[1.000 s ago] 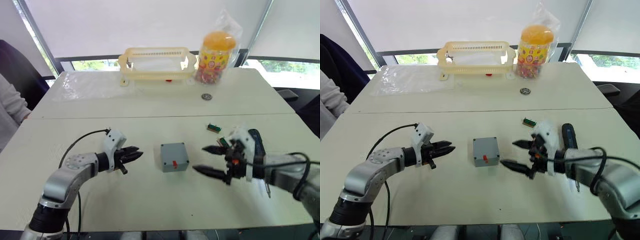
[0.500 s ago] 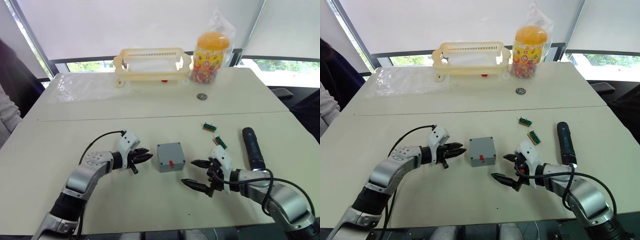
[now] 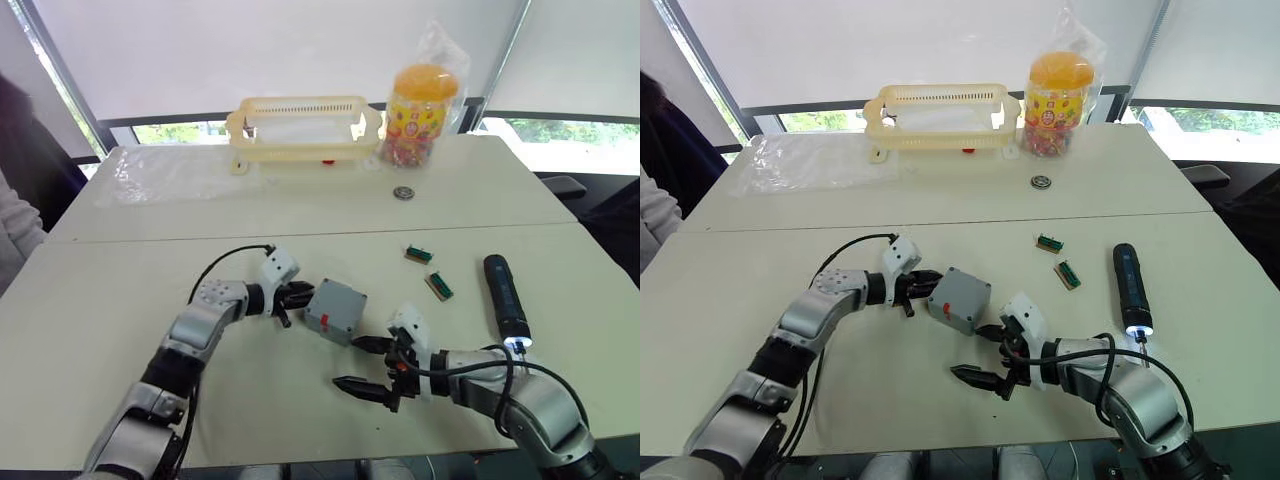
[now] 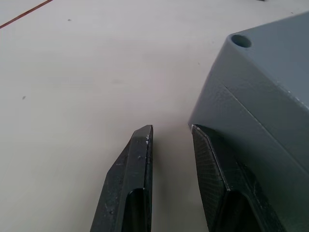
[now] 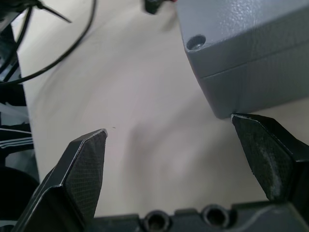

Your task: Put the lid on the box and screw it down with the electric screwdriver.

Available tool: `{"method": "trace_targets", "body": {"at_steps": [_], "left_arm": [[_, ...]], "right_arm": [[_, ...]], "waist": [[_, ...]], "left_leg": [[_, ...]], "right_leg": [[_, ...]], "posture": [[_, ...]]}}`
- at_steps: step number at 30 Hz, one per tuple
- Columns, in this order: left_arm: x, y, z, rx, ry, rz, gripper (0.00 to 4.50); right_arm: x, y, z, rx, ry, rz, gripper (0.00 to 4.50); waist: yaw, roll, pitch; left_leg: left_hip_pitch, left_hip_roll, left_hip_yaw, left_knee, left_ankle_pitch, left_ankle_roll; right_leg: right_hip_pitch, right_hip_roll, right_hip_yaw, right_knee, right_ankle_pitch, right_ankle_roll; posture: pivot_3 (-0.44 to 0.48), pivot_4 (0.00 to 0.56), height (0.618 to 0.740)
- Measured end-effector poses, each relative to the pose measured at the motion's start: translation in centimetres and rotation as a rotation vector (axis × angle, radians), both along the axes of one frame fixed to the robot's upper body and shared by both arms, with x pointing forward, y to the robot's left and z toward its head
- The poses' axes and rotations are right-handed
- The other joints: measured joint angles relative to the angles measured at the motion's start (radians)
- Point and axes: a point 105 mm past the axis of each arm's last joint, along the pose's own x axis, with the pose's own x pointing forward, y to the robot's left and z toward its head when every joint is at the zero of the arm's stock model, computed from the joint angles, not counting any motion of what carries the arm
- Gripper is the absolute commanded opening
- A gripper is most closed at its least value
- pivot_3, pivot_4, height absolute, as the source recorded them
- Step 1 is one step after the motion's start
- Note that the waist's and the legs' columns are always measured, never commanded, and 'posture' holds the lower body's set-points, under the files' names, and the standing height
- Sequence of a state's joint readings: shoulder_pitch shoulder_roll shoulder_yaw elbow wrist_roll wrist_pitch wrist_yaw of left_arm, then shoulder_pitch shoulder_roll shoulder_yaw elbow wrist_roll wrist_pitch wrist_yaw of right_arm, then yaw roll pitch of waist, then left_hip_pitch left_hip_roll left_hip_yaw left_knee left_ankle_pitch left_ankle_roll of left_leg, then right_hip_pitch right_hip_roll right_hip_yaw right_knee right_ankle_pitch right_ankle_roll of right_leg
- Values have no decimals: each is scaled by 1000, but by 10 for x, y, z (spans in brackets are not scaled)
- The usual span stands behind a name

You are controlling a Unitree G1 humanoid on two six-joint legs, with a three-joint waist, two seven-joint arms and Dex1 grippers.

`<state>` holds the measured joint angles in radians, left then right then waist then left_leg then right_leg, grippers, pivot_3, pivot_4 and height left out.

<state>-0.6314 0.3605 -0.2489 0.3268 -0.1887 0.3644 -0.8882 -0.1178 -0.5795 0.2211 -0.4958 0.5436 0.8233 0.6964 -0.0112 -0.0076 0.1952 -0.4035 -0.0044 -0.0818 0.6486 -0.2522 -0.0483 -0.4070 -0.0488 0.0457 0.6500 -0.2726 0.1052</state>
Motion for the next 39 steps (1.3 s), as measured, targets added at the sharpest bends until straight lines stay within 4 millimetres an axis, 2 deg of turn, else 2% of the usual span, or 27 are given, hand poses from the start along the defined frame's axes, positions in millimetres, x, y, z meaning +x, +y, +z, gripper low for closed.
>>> {"method": "trace_targets", "body": {"at_steps": [4,7,11,13,17,21,28,33,39], "left_arm": [[8,-6,-2,26,-29,-21,1245],[12,0,-3,43,-51,-14,1245],[12,32,-1,58,-64,68,1245],[11,49,-1,34,-40,136,1245],[-12,67,-3,-4,23,183,1245],[-39,62,-1,-43,85,169,1245],[-70,51,2,-45,129,128,1245],[-74,44,-4,-12,142,94,1245],[-62,43,-7,27,111,98,1245]], "right_arm": [[-3,4,1,6,1,8,4488],[-3,-7,1,-15,-6,-16,4488],[12,-38,15,-94,-121,-75,4488],[22,-45,21,-99,-169,-95,4488],[37,-53,17,-129,-204,-84,4488],[47,-56,8,-155,-204,-54,4488],[58,-52,2,-138,-216,-13,4488],[64,-41,0,-114,-231,21,4488],[65,-34,-1,-109,-246,45,4488]], "waist": [[-2,0,0],[-3,0,0],[-10,0,0],[-9,0,0],[-7,0,0],[-1,0,0],[-4,0,0],[-3,0,0],[-3,0,0]], "left_leg": [[0,0,0,0,0,0],[0,0,0,0,0,0],[1,0,0,-1,0,0],[2,1,0,-1,0,0],[2,1,0,-1,0,0],[2,1,0,0,0,0],[4,1,0,-1,0,0],[5,1,1,-1,0,0],[5,1,1,-1,0,0]], "right_leg": [[0,0,0,0,0,0],[0,0,0,1,0,0],[0,0,1,1,0,0],[0,1,0,2,0,0],[0,0,1,4,0,0],[1,-1,1,4,0,0],[1,0,1,4,0,0],[2,0,1,4,0,0],[2,0,1,4,0,0]], "posture": [[0,150,740],[0,150,740],[0,150,740],[0,150,740],[0,150,740],[0,150,740],[0,150,740],[0,150,740],[0,150,740]]}}
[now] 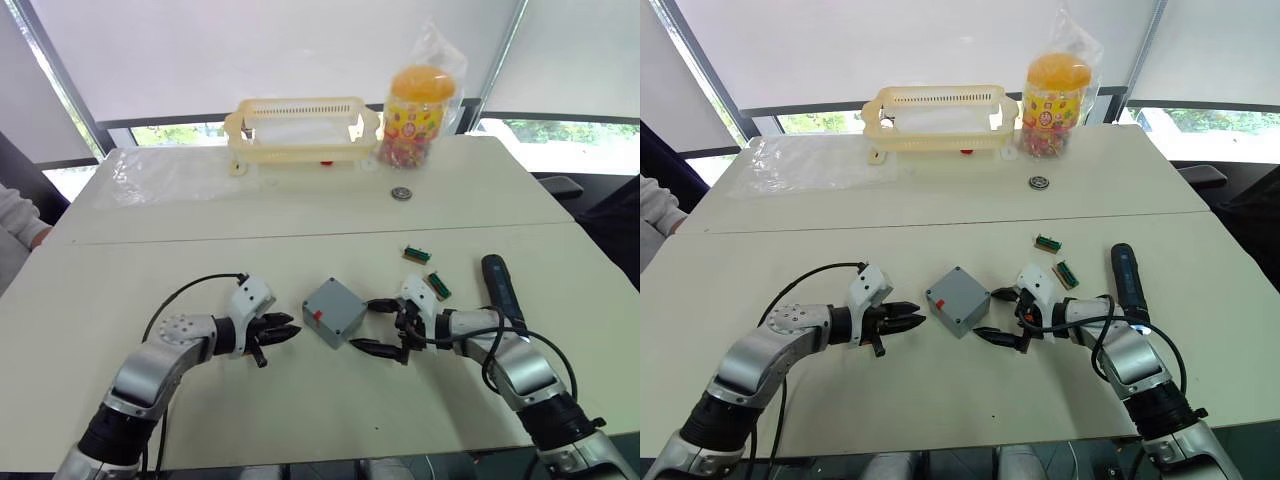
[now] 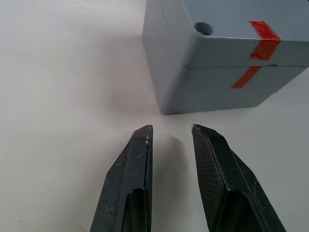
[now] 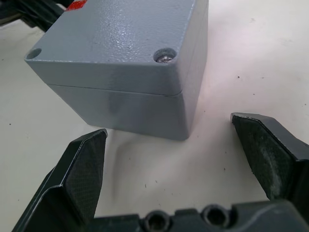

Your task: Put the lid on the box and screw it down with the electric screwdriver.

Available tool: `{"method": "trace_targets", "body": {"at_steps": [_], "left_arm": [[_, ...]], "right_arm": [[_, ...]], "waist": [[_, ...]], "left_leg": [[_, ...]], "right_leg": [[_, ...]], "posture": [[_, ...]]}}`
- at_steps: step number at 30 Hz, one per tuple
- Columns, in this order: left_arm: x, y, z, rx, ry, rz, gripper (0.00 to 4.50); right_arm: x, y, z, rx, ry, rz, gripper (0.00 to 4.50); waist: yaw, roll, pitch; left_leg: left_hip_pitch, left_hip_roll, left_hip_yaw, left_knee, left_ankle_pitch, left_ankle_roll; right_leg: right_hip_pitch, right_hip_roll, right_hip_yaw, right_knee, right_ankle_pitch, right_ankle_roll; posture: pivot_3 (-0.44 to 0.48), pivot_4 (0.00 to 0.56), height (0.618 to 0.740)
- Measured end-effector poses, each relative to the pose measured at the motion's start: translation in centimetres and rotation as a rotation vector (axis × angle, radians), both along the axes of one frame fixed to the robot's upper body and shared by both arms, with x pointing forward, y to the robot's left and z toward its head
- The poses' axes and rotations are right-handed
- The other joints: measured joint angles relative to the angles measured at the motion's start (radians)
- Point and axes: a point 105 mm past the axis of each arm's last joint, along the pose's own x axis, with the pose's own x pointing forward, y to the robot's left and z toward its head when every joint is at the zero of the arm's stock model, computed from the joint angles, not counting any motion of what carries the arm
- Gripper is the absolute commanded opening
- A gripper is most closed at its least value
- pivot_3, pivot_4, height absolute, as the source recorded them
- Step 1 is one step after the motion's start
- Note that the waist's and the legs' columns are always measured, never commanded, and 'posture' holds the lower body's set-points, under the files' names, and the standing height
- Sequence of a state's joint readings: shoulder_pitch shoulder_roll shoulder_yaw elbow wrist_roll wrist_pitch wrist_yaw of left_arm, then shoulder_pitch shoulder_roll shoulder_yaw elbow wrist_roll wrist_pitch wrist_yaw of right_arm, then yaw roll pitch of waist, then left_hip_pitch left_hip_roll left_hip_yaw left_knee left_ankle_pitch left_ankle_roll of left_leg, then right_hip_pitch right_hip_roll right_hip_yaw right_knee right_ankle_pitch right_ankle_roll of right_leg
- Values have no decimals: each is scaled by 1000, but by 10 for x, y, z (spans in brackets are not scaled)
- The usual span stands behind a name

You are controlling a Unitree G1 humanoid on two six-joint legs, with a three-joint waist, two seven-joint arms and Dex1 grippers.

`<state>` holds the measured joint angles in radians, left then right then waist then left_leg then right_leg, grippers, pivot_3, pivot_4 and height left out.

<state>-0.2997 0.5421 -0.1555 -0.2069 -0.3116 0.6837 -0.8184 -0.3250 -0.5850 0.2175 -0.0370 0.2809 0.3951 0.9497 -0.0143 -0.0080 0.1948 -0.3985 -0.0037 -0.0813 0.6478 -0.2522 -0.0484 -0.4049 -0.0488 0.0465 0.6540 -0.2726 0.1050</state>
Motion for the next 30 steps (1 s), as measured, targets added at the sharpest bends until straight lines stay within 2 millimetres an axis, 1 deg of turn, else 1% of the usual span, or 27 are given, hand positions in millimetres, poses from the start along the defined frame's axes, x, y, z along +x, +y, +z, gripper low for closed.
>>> {"method": "trace_targets", "body": {"at_steps": [4,10,16,19,30], "left_arm": [[8,-4,0,6,-20,7,1245],[9,-8,-2,2,-26,0,1245],[17,-9,0,13,-55,4,1245],[18,-10,-2,12,-54,2,1245],[16,-13,-2,10,-48,-23,1245]], "right_arm": [[-9,5,-1,3,14,21,4488],[-21,10,-2,6,40,33,4488],[-37,16,-4,13,71,43,4488],[-42,17,-5,18,86,44,4488],[-46,16,-5,15,98,35,4488]], "waist": [[0,0,0],[1,0,0],[1,0,0],[1,0,0],[2,0,0]], "left_leg": [[0,0,0,0,0,0],[0,0,0,0,0,0],[0,0,0,0,0,0],[0,0,0,0,0,0],[0,0,0,0,0,0]], "right_leg": [[0,0,0,0,0,0],[0,0,0,0,0,0],[0,0,0,0,0,0],[0,0,0,0,0,0],[1,0,0,0,0,0]], "posture": [[0,150,740],[0,150,740],[0,150,740],[0,150,740],[0,150,740]]}}
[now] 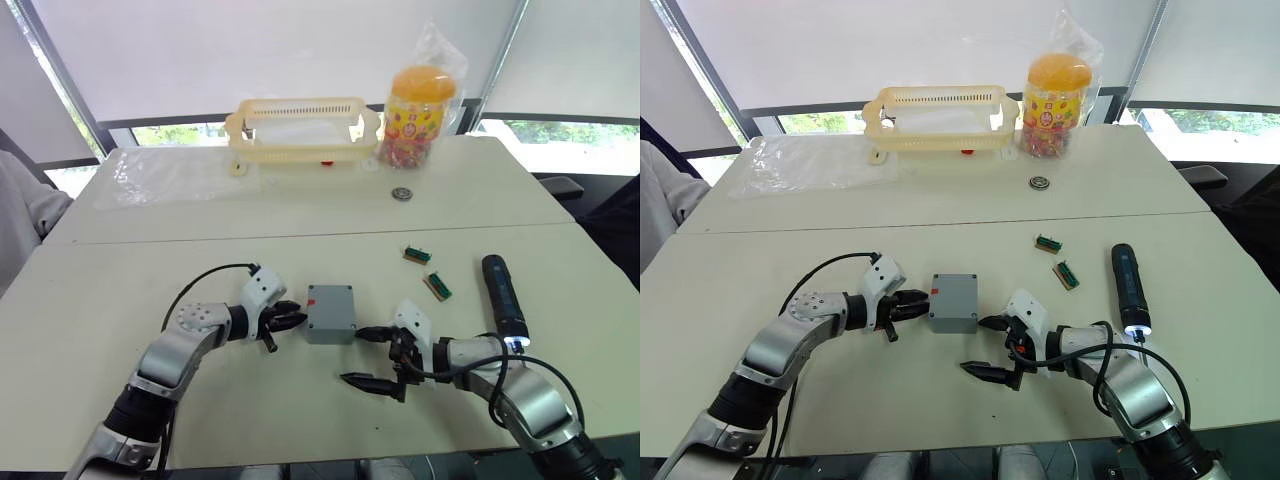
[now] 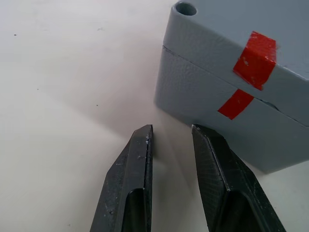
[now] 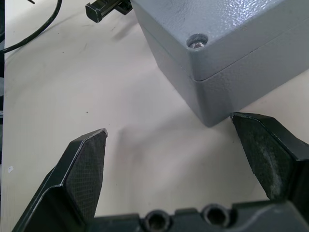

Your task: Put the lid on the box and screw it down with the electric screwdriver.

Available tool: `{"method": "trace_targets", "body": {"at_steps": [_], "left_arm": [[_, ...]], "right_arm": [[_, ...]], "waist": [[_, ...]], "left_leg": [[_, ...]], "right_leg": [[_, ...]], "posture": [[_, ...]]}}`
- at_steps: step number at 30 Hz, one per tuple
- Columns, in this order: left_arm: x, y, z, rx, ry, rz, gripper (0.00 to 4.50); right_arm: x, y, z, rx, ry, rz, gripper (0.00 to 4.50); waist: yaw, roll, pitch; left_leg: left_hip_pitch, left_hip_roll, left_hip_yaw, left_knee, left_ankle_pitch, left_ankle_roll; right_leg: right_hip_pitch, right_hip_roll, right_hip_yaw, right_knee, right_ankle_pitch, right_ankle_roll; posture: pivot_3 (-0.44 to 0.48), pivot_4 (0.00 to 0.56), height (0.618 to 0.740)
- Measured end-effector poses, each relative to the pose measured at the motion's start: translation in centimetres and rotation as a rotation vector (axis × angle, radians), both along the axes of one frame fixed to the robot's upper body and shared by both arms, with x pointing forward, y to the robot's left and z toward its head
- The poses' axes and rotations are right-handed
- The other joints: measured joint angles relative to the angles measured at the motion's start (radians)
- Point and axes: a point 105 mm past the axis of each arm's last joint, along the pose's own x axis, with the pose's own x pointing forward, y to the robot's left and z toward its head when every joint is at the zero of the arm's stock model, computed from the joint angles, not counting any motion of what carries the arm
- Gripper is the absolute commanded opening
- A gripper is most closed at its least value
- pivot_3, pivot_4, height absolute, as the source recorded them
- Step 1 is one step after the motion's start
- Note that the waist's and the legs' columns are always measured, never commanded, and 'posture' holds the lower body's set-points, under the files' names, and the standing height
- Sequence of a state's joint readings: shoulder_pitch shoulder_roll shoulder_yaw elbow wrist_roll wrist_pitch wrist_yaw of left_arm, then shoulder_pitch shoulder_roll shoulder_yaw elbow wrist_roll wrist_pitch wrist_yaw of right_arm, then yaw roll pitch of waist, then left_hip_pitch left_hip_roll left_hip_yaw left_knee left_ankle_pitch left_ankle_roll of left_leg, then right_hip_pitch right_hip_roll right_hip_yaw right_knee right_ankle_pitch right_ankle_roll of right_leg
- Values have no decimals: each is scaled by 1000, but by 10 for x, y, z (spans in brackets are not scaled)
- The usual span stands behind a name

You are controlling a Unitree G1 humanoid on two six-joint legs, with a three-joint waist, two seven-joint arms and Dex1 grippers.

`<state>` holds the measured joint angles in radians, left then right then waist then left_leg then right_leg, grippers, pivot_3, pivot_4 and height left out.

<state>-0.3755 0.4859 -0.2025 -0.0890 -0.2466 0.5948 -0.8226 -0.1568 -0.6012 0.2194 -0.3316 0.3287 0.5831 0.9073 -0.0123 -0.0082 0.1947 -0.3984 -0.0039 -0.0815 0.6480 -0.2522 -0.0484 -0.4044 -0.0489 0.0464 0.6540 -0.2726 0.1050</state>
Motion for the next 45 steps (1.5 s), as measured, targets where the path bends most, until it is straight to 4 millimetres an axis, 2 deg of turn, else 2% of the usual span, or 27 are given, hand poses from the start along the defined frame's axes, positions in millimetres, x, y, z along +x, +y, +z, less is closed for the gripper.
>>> {"method": "trace_targets", "body": {"at_steps": [4,7,10,13,17,18,22,25,29,34,41,44,45], "left_arm": [[-7,3,1,11,5,-20,1245],[-15,17,5,37,19,-28,1245],[-22,35,20,68,20,-41,1245],[-24,41,41,56,11,-66,1245],[-25,33,78,11,-59,-124,1245],[-26,30,83,6,-50,-146,1245],[-34,14,110,0,-149,-229,1245],[-33,5,110,-60,-145,-220,1245],[-31,-1,108,-90,-149,-192,1245],[-36,-8,97,-75,-120,-215,1245],[-42,-21,105,-68,-144,-303,1245],[-44,-27,103,-68,-134,-329,1245],[-45,-28,102,-69,-130,-334,1245]], "right_arm": [[-2,-8,1,-29,-10,-6,4488],[3,-30,9,-71,-28,-72,4488],[8,-58,34,-103,-52,-151,4488],[8,-69,63,-62,-29,-186,4488],[5,-74,102,-45,-45,-170,4488],[6,-79,105,-102,-8,-157,4488],[33,-105,144,-169,-111,-272,4488],[53,-123,132,-174,-125,-381,4488],[74,-131,103,-99,-148,-521,4488],[75,-129,71,-21,-174,-608,4488],[77,-121,56,48,-262,-665,4488],[80,-122,54,51,-277,-684,3639],[81,-122,52,45,-276,-686,3100]], "waist": [[-1,0,0],[-1,0,0],[-1,0,0],[0,0,0],[1,-1,0],[-2,1,2],[-4,0,1],[-3,-1,1],[-2,-1,1],[-2,-1,1],[-5,-1,1],[-6,-1,1],[-5,-1,1]], "left_leg": [[0,0,0,0,0,0],[0,0,0,0,0,0],[0,0,0,0,0,0],[0,0,0,0,0,0],[0,0,0,0,0,0],[-2,0,2,0,0,0],[-2,1,3,-1,0,0],[-1,1,3,-1,0,0],[-2,1,4,0,0,0],[-2,1,4,0,0,0],[-1,0,4,0,0,0],[0,1,4,0,0,0],[0,1,4,0,0,0]], "right_leg": [[0,0,0,0,0,0],[0,0,0,0,0,0],[0,0,0,0,0,0],[0,0,0,0,0,0],[1,0,0,-2,0,0],[-1,0,1,-2,0,0],[-2,0,2,-3,0,0],[-1,0,2,-3,0,0],[-2,0,3,-2,0,0],[-2,0,3,-1,0,0],[-1,0,3,-1,0,0],[-1,1,3,-1,0,0],[-1,1,3,-1,0,0]], "posture": [[0,150,740],[0,150,740],[0,150,740],[0,150,740],[0,150,740],[0,150,740],[0,150,740],[0,150,740],[0,150,740],[0,150,740],[0,150,740],[0,150,740],[0,150,740]]}}
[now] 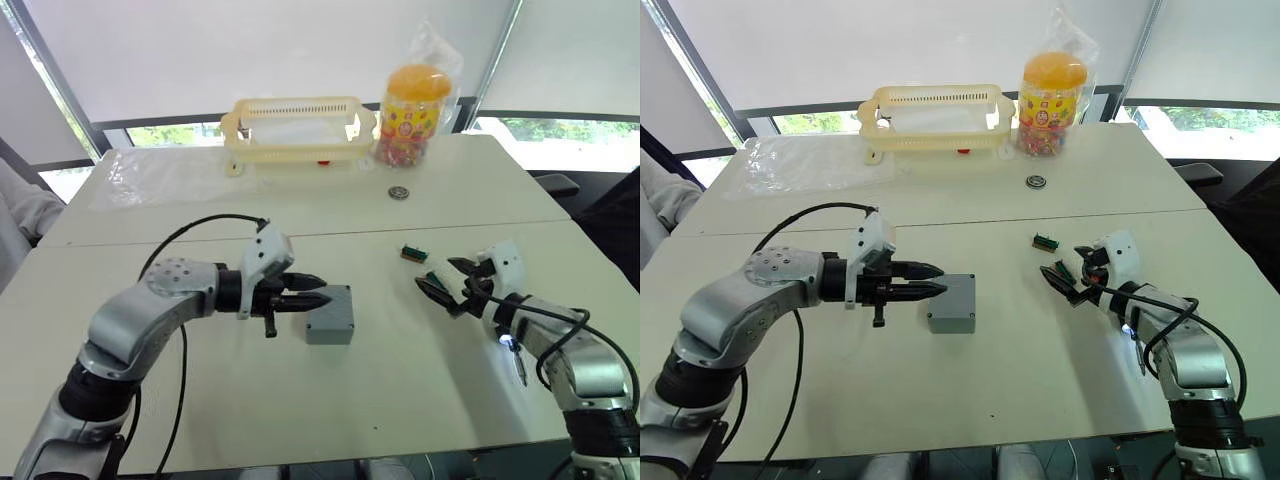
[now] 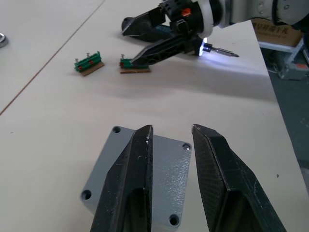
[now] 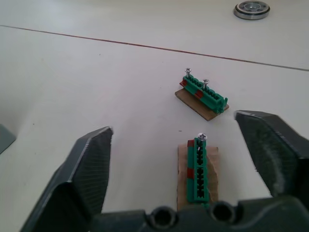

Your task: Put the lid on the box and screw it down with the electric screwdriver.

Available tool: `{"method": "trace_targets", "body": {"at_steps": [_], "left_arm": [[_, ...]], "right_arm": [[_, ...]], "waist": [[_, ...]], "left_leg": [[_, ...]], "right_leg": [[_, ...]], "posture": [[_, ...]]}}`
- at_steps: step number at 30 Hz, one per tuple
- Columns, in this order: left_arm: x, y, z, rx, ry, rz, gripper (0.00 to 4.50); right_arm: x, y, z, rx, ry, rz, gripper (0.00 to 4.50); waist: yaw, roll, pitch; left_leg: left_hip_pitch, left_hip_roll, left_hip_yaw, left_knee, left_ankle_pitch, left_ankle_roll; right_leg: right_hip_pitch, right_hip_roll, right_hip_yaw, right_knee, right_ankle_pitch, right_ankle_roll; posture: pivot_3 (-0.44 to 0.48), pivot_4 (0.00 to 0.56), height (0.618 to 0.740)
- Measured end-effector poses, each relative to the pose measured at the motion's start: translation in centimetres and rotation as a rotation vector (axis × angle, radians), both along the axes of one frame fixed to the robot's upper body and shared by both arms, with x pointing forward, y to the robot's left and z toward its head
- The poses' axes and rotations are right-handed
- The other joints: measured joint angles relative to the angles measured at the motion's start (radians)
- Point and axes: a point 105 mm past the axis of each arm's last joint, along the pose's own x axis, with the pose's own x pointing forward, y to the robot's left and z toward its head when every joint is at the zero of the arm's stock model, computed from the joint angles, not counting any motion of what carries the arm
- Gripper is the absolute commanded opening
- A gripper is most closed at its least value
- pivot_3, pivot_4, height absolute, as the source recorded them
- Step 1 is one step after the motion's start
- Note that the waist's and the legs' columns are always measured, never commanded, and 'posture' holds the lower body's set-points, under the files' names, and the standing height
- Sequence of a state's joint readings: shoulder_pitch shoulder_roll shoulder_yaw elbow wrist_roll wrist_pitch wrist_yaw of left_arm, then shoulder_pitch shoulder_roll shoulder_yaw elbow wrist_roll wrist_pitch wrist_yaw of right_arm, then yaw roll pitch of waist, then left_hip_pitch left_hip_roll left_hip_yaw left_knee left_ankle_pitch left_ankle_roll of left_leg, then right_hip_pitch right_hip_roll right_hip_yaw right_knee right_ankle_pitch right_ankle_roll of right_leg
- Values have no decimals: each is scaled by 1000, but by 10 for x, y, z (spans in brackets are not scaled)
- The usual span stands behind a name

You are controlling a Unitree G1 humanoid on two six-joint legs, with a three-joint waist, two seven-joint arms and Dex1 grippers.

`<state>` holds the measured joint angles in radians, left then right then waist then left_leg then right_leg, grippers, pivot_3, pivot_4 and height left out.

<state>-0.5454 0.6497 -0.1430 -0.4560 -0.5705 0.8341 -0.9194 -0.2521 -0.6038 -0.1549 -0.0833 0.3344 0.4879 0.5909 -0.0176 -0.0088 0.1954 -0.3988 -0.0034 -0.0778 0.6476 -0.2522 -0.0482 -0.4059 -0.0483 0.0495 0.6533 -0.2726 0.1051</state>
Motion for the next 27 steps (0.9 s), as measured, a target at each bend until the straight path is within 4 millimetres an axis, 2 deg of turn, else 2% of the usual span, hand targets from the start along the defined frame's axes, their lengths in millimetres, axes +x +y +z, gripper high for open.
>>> {"method": "trace_targets", "body": {"at_steps": [6,19,22,26,27], "left_arm": [[2,0,1,-1,-21,0,1245],[5,0,-5,21,-18,15,1245],[5,0,-6,22,-18,16,1245],[5,0,-6,22,-18,21,1245],[5,0,-6,22,-18,21,1245]], "right_arm": [[7,-1,-12,-1,18,-17,3100],[20,-5,-22,31,21,-47,3100],[21,-4,-26,45,28,-50,2252],[22,-5,-27,45,30,-54,40],[22,-4,-26,45,27,-54,40]], "waist": [[0,0,0],[0,0,0],[0,0,0],[0,0,0],[0,0,0]], "left_leg": [[0,0,0,0,0,0],[0,0,0,0,0,0],[0,0,0,0,0,0],[0,0,0,0,0,0],[0,0,0,0,0,0]], "right_leg": [[0,0,0,0,0,0],[0,0,0,0,0,0],[0,0,0,0,0,0],[0,0,0,1,0,0],[0,0,0,1,0,0]], "posture": [[0,150,740],[0,150,740],[0,150,740],[0,150,740],[0,150,740]]}}
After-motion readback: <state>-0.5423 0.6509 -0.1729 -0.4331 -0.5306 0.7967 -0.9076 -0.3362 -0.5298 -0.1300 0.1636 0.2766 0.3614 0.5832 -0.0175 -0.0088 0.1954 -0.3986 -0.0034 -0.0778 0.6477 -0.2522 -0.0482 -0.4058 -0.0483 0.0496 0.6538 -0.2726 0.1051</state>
